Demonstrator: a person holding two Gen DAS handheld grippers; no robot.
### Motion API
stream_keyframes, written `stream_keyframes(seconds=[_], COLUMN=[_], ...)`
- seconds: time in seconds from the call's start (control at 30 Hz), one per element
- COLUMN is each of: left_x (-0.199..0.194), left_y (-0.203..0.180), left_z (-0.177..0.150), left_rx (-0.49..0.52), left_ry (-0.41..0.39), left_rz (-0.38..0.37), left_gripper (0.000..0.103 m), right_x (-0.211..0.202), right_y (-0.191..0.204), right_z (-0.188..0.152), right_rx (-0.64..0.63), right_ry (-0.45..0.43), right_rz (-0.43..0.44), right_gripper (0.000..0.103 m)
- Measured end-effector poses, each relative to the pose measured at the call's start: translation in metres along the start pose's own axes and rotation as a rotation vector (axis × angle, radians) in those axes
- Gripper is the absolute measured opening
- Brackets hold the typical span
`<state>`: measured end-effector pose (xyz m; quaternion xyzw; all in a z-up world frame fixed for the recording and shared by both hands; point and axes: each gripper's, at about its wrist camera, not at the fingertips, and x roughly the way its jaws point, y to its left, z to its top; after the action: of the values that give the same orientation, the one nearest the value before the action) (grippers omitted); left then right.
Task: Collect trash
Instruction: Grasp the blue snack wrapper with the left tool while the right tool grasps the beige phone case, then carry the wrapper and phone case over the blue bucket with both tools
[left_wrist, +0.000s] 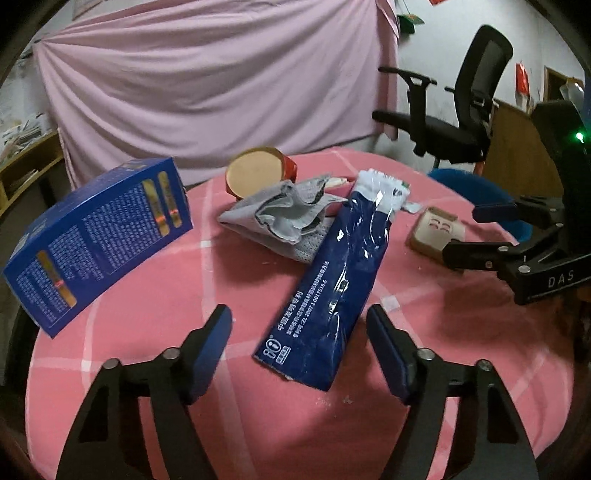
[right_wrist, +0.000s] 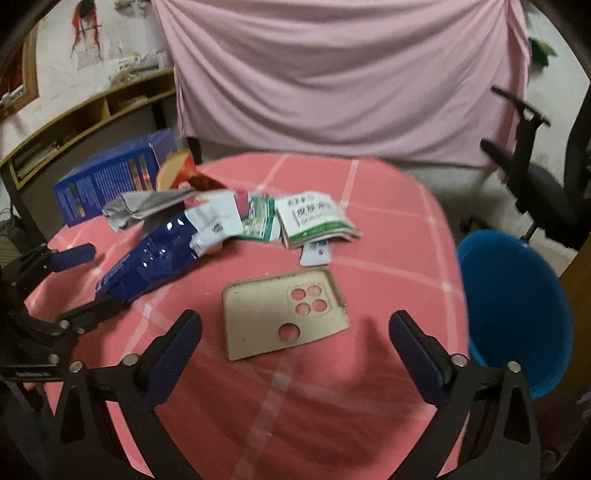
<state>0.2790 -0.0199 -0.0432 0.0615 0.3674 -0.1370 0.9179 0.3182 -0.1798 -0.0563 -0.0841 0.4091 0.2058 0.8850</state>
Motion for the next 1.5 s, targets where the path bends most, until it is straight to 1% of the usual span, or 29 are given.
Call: stream_keyframes(seconds=[0.1,0.17,0.2,0.27,0.33,0.37,0.4,0.43,0.47,0.53,0.6,0.7,0.8,0.83,0.9,1.07,1.13,1.2,1.33,1.5], left_x=[0.002,0.009,0.012,0.016,0.015,0.014,0.013,0.013,0.014,0.012,0.01,0.005,-0.004,-0.007,-0.013,-0.043,-0.053,-0.062,-0.07,-0.072], left_y=[-0.001,-0.007,-0.009,-0.011,-0.014,-0.015,-0.016,-0.019,-0.02,-0.025,-0.029,-0.032,-0.037,-0.039,-0.043,-0.054,-0.06,-0.067,-0.085,-0.105], left_z=[0.004,0.007,0.008,0.009,0.009,0.008,0.008,0.008,0.009,0.007,0.005,0.001,-0.002,-0.003,-0.003,0.002,0.009,0.02,0.044,0.075], left_rx=[0.026,0.044,0.055,0.071,0.09,0.1,0.105,0.113,0.118,0.123,0.114,0.088,0.069,0.063,0.05,0.011,0.006,0.003,0.006,0.021], left_ry=[0.01,0.016,0.026,0.039,0.034,0.031,0.03,0.033,0.036,0.031,0.023,-0.001,-0.049,-0.065,-0.098,-0.229,-0.283,-0.35,-0.46,-0.56], left_rz=[-0.006,-0.007,-0.013,-0.018,-0.025,-0.028,-0.032,-0.045,-0.052,-0.049,-0.067,-0.078,-0.085,-0.084,-0.084,-0.088,-0.077,-0.065,-0.061,-0.095], left_gripper=[0.062,0.057,0.052,0.046,0.039,0.037,0.027,0.016,0.012,0.009,0.006,0.004,0.003,0.003,0.002,0.002,0.002,0.002,0.003,0.003], right_x=[0.01,0.016,0.018,0.018,0.017,0.015,0.013,0.011,0.01,0.008,0.005,-0.004,-0.019,-0.027,-0.038,-0.073,-0.088,-0.102,-0.131,-0.15], right_y=[0.0,0.001,0.0,0.0,0.001,0.0,0.0,-0.002,-0.001,0.001,0.002,0.002,-0.001,-0.002,-0.005,-0.011,-0.012,-0.014,-0.027,-0.056], right_z=[0.003,0.004,0.004,0.004,0.003,0.002,0.001,0.0,-0.001,-0.004,-0.007,-0.013,-0.017,-0.021,-0.022,-0.035,-0.037,-0.037,-0.034,-0.02], right_rx=[-0.011,-0.02,-0.021,-0.026,-0.031,-0.033,-0.033,-0.033,-0.032,-0.027,-0.021,0.004,0.037,0.051,0.064,0.114,0.127,0.131,0.149,0.185], right_ry=[0.052,0.083,0.092,0.1,0.104,0.102,0.098,0.093,0.09,0.086,0.078,0.045,-0.029,-0.073,-0.132,-0.326,-0.407,-0.469,-0.62,-0.729], right_rz=[0.012,0.018,0.019,0.017,0.015,0.013,0.011,0.01,0.01,0.011,0.012,0.007,0.006,0.002,-0.008,-0.016,-0.027,-0.043,-0.102,-0.172], right_gripper=[0.096,0.093,0.092,0.091,0.088,0.084,0.08,0.08,0.08,0.08,0.08,0.08,0.08,0.08,0.08,0.08,0.08,0.08,0.08,0.08])
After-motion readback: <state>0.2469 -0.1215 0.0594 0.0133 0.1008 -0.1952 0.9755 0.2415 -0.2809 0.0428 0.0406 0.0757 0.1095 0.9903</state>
